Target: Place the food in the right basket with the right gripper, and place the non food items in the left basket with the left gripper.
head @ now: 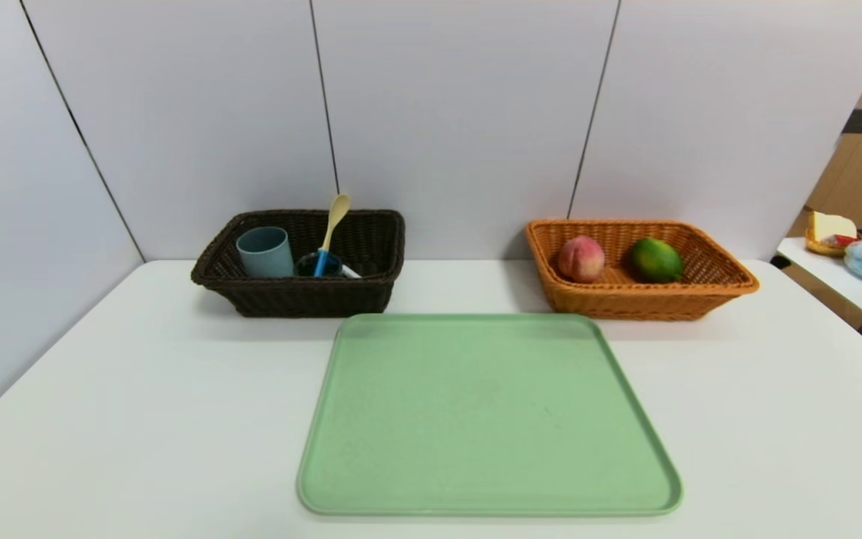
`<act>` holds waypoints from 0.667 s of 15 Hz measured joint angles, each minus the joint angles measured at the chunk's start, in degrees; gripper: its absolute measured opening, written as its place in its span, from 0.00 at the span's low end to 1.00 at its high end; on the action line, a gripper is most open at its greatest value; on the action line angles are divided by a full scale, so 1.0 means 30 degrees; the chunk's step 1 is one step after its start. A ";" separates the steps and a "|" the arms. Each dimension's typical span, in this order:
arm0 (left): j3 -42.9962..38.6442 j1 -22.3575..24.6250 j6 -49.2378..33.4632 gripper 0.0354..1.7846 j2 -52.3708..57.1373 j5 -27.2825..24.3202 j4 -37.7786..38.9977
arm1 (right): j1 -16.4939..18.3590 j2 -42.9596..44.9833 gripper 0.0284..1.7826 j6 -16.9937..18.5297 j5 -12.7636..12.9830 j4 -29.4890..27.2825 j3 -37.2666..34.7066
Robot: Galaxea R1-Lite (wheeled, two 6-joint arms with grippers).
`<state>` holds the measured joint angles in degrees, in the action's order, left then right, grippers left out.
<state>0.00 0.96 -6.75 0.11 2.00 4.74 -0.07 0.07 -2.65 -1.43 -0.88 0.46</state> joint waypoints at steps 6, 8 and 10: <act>0.0000 -0.0008 0.1223 0.94 0.0000 0.0150 -0.0268 | 0.0000 0.0000 0.95 0.0943 0.0528 0.0146 -0.0037; 0.0000 -0.0008 0.3718 0.94 -0.0004 -0.0634 -0.0886 | 0.0000 0.0000 0.95 0.0801 0.0484 0.0146 -0.0065; 0.0000 -0.0008 0.3491 0.94 -0.0004 -0.0748 -0.0947 | 0.0000 -0.0008 0.95 0.1138 0.0528 0.0130 -0.0073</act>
<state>0.00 0.94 3.72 0.10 -0.24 1.90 -0.07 0.05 0.77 0.16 -0.49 0.24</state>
